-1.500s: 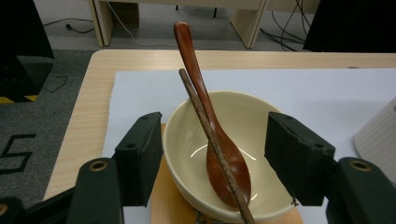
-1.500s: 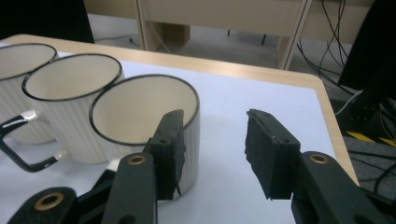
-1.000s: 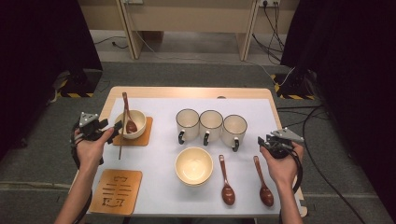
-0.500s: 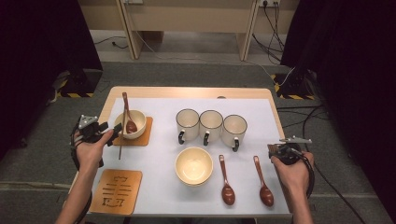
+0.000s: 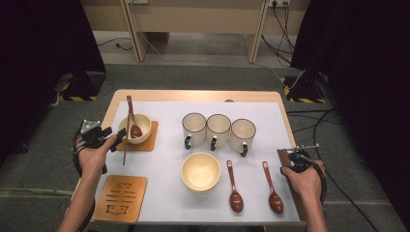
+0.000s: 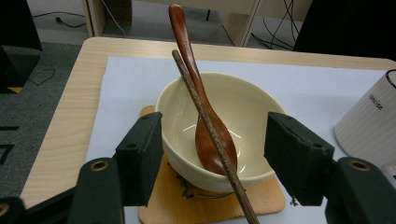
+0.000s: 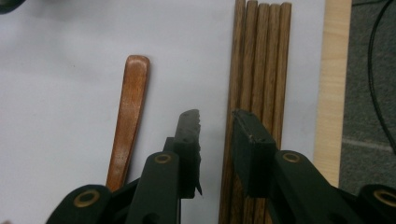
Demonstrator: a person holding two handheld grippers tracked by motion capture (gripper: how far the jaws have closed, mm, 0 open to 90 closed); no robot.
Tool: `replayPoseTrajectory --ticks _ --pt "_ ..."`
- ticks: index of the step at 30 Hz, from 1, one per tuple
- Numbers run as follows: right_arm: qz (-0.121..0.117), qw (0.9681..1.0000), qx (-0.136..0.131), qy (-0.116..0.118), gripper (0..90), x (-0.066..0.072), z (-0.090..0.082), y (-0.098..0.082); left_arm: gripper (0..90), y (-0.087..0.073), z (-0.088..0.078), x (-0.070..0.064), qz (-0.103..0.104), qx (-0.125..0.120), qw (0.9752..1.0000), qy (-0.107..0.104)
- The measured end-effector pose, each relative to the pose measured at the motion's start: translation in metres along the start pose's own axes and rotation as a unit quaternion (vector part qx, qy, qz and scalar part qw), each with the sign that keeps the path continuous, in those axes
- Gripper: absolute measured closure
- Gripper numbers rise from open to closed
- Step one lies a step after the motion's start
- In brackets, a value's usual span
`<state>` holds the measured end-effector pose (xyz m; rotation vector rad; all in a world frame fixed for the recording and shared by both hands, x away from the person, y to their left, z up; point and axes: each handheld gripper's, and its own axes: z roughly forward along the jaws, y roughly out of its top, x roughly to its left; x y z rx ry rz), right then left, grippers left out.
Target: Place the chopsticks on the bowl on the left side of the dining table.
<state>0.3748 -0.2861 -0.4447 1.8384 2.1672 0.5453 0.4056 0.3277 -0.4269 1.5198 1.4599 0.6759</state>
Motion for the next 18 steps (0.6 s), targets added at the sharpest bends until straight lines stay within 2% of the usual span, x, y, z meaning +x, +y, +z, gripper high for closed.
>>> replayPoseTrajectory --ticks 9,11,18 --pt "0.007 0.9998 0.018 0.001 71.2 -0.002 0.004 0.002 36.5 -0.001 0.000 -0.001 0.000 0.002 1.0000 -0.003" --pt "-0.001 0.9998 0.020 -0.002 71.0 -0.003 0.005 0.002 36.5 -0.001 0.000 -0.001 -0.001 0.001 1.0000 -0.003" --pt "-0.006 0.9995 0.032 0.001 71.1 0.001 0.011 0.007 36.6 -0.001 0.000 -0.002 0.000 0.002 1.0000 -0.003"
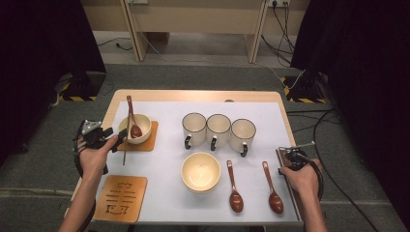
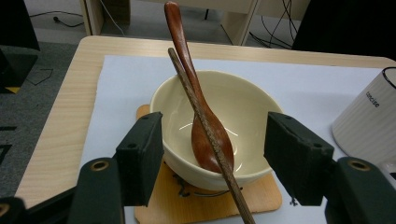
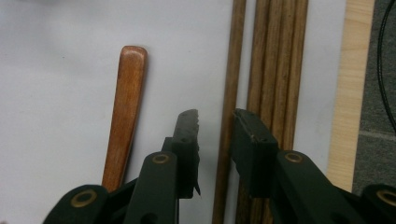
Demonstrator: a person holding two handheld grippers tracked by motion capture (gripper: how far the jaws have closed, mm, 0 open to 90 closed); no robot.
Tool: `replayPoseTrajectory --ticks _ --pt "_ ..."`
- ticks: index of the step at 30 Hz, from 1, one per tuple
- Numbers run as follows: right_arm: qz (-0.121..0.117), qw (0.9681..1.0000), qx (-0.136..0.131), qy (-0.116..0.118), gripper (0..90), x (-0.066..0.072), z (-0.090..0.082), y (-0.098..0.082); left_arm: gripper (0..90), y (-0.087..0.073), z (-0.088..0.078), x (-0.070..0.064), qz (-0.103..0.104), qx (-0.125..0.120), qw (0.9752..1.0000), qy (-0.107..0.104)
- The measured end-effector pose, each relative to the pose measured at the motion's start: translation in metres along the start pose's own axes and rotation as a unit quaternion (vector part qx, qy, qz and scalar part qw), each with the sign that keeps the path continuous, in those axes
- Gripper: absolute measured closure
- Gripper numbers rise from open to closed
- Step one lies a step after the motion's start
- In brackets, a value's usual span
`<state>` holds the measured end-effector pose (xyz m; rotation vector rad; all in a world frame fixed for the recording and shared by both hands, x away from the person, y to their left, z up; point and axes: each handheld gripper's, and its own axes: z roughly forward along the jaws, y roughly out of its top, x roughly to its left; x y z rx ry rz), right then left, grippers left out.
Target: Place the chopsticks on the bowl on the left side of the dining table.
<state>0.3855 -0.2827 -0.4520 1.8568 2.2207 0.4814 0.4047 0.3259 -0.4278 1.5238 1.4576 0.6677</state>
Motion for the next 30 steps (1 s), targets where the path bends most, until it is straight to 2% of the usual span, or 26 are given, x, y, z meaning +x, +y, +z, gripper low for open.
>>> replayPoseTrajectory --ticks 13,14,22,30 --pt "-0.011 0.9985 0.053 -0.004 75.0 0.005 -0.003 0.004 37.1 -0.001 0.000 0.000 -0.004 0.001 1.0000 -0.003" --pt "-0.012 0.9977 0.066 -0.004 75.9 0.005 -0.004 0.004 37.1 -0.001 0.000 0.000 -0.004 0.001 1.0000 -0.003" --pt "-0.015 0.9940 0.108 -0.003 76.6 0.008 -0.005 0.007 37.2 -0.002 0.002 -0.002 -0.004 0.001 1.0000 -0.005" --pt "-0.025 0.9901 0.138 0.000 79.0 0.010 -0.005 0.012 37.3 -0.001 0.001 -0.003 -0.004 0.001 1.0000 -0.007"
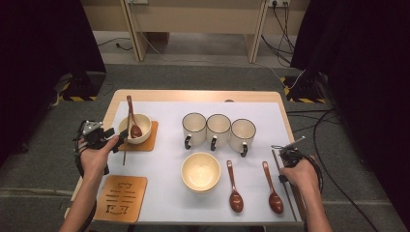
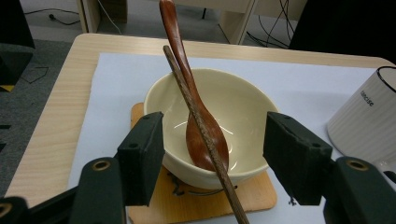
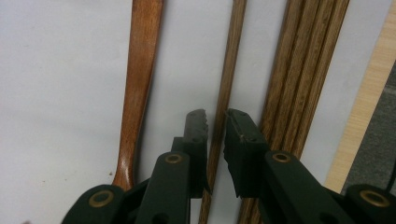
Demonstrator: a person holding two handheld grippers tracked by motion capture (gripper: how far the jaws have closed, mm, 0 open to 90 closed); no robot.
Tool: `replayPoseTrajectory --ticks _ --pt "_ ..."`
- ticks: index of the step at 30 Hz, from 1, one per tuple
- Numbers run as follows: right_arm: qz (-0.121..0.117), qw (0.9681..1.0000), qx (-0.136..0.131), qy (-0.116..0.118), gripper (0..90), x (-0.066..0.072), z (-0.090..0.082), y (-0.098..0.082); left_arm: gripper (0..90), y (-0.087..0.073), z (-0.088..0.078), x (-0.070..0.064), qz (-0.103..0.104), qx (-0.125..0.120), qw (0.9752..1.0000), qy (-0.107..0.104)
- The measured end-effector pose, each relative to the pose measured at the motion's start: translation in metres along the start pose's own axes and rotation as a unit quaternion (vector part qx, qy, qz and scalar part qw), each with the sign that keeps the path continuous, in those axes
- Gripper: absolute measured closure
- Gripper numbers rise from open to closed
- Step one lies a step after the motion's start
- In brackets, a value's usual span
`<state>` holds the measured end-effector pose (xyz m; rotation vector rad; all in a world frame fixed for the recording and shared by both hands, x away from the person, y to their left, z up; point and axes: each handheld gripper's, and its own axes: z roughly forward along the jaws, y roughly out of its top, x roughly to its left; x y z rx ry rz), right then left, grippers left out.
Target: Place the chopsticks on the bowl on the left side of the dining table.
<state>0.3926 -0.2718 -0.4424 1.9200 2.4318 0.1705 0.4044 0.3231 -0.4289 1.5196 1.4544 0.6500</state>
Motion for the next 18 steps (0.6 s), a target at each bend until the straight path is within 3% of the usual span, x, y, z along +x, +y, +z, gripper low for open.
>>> replayPoseTrajectory --ticks 11,18 --pt "-0.001 0.9993 0.035 -0.009 81.3 0.0033 0.0058 0.0093 37.4 0.0019 -0.0019 -0.0010 -0.007 -0.004 0.9999 -0.009" --pt "0.032 0.9987 0.040 -0.007 85.6 0.0019 0.0059 0.0104 37.5 0.0014 -0.0016 -0.0002 -0.008 -0.003 0.9999 -0.010"
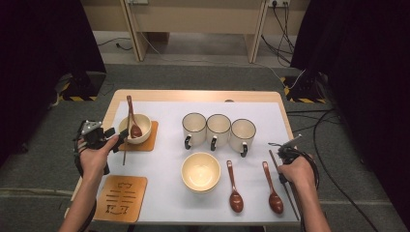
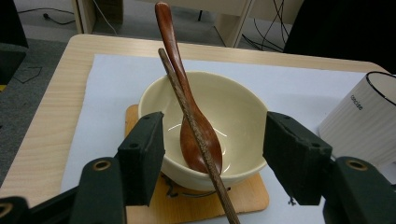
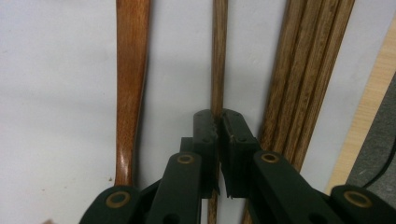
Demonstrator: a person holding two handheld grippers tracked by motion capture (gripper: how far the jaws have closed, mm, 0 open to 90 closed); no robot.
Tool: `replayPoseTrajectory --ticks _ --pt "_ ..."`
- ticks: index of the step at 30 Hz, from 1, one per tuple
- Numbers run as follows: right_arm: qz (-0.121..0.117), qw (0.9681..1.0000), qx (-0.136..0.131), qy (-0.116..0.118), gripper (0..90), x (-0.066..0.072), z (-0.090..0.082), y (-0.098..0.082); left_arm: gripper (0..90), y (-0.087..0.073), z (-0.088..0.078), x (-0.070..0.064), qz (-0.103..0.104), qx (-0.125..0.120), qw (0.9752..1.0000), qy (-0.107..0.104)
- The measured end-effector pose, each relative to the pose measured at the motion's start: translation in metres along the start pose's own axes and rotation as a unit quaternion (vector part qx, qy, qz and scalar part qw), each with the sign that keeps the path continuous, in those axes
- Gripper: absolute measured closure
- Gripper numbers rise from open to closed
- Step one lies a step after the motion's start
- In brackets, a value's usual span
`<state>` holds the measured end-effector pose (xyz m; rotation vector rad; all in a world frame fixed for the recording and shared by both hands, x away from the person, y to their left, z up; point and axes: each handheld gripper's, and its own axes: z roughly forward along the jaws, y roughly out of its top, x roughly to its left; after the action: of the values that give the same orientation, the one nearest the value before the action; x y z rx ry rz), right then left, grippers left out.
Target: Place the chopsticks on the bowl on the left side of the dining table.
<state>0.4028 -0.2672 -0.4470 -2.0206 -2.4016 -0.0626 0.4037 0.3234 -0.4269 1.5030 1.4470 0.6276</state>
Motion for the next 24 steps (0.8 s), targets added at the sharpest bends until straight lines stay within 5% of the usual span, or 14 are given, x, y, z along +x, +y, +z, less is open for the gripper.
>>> replayPoseTrajectory --ticks 9,24 --pt "0.010 0.9998 -0.003 0.015 85.7 -0.003 -0.003 0.001 37.7 0.000 0.000 0.001 -0.001 0.000 1.0000 0.002" --pt "0.014 0.9983 -0.054 0.016 85.7 -0.002 -0.025 0.002 37.9 0.000 -0.001 0.000 -0.001 -0.002 1.0000 0.003"
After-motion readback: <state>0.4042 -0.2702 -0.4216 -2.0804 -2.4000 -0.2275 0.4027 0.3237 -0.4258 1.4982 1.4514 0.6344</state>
